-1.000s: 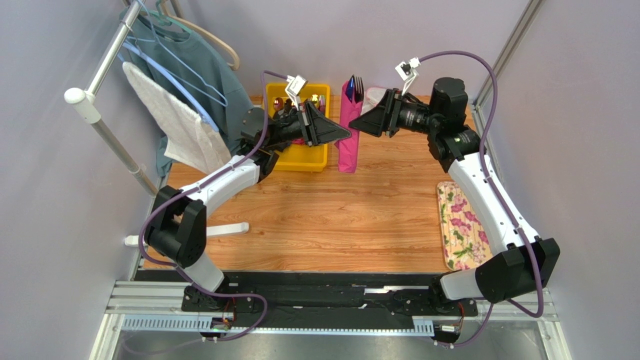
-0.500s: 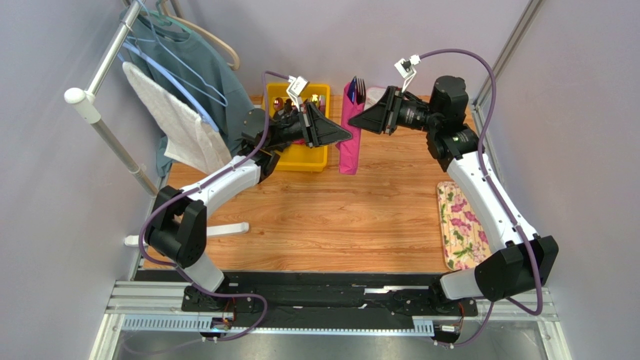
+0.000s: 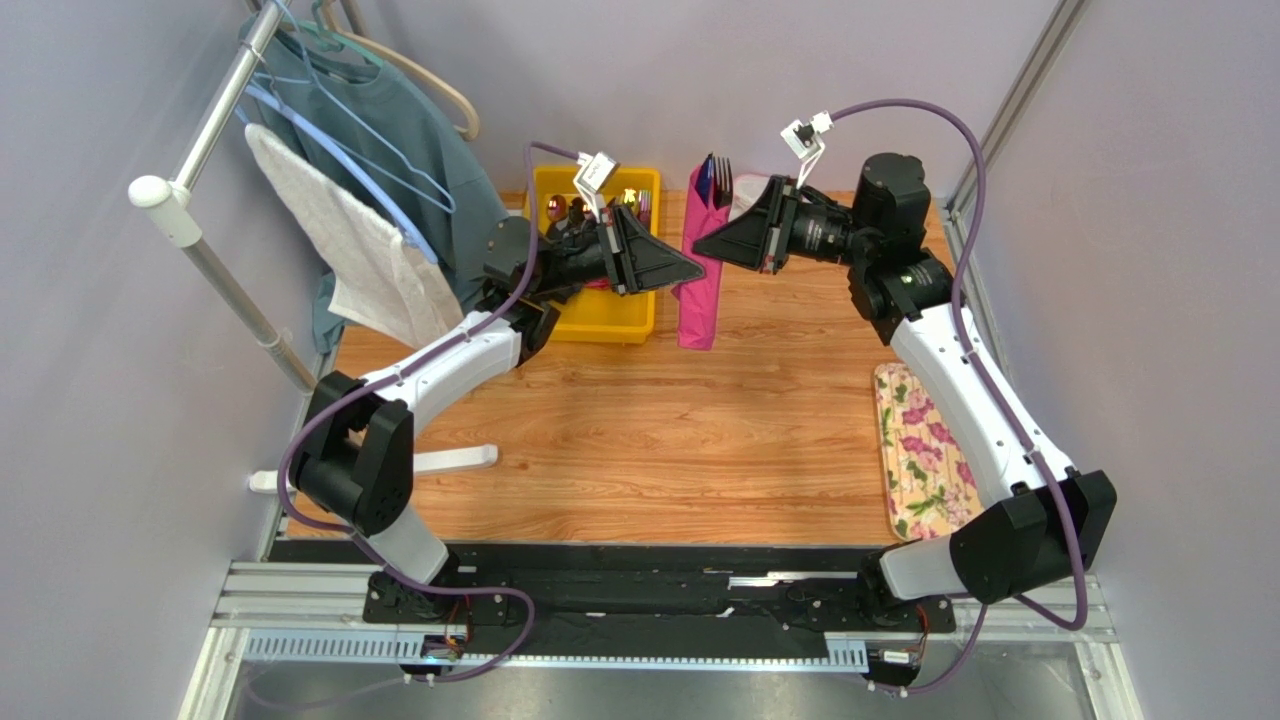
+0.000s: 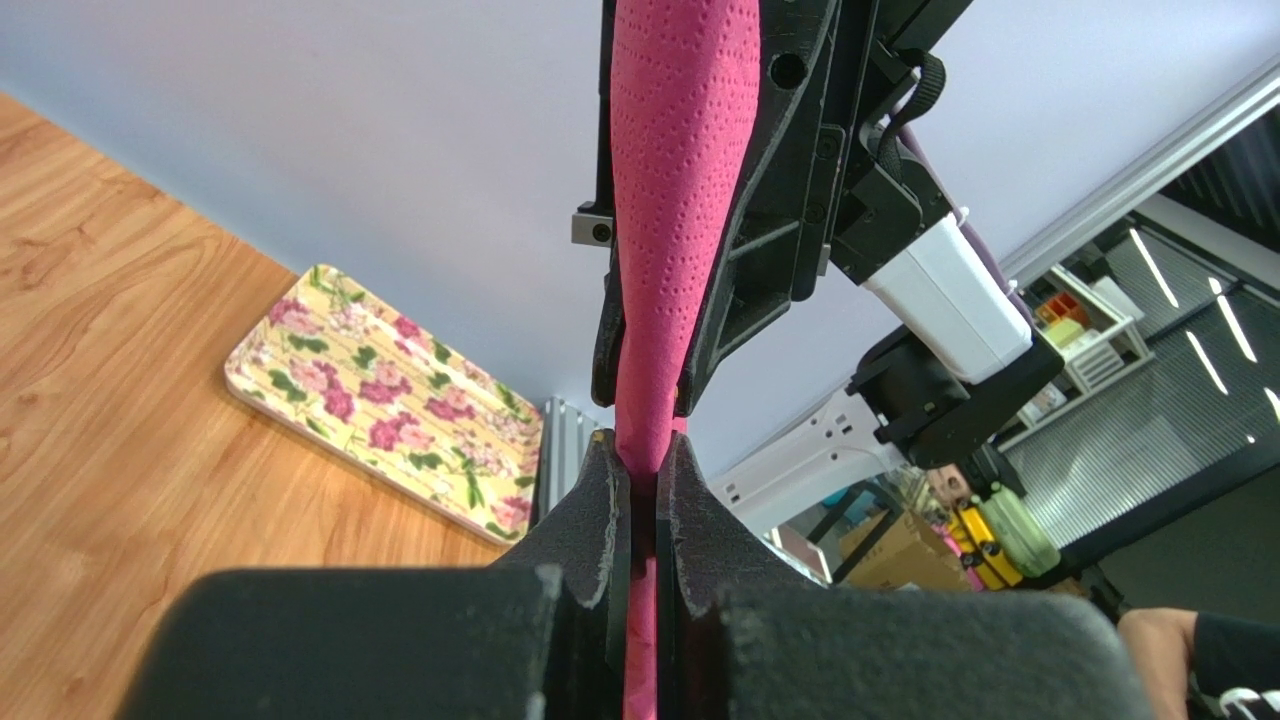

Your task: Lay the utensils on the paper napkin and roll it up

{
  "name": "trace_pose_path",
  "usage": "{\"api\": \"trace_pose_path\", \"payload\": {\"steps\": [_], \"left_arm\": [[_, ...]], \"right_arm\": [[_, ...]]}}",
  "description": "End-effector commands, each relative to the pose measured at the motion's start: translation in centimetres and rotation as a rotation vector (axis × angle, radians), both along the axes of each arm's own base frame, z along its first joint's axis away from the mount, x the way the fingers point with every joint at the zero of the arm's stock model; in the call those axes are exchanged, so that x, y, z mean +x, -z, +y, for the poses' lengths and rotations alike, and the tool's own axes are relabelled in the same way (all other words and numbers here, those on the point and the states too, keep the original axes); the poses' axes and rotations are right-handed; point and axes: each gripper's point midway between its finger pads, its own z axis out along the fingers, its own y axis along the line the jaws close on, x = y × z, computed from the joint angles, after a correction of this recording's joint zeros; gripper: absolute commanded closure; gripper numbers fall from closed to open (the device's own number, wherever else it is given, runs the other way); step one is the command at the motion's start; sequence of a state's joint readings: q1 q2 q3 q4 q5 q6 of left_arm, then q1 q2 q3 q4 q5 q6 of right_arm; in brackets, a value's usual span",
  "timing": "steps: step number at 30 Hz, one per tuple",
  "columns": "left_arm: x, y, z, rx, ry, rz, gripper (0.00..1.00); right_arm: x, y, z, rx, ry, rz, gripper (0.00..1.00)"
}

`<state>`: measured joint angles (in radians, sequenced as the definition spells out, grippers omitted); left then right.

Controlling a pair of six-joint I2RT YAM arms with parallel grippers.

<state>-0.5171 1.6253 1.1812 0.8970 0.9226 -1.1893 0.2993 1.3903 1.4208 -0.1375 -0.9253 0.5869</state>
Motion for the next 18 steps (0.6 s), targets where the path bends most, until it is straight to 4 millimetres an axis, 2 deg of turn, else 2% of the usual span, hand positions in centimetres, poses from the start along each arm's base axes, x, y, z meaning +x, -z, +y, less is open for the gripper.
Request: {"api": "trace_pose_path", "payload": {"steps": [1,5,12,18], "left_arm": [[-0.1,-2.4,0.2,-0.045,-0.027,-0.065,0.94],[0.0,-2.2,0.1,-0.041,-0.031,-0.059,0.85],[0.0,-2.2,0.2,-0.04,-0.031,-0.056,0.81],[0.0,-2.1,0.1,-0.037,-0.026,-0.051,0.73]], "right_arm": [[0.1,-2.4,0.0,0.015,0.013,-0.058,1.0],[-0.3,-3.4,0.1,0.035,-0.007,-0.074,1.0],[-0.8,-3.7,0.1,0.045,-0.023,-0.09,1.0],[-0.9,-4.2,0.2,0.059,-0.029,-0.108,1.0]]}}
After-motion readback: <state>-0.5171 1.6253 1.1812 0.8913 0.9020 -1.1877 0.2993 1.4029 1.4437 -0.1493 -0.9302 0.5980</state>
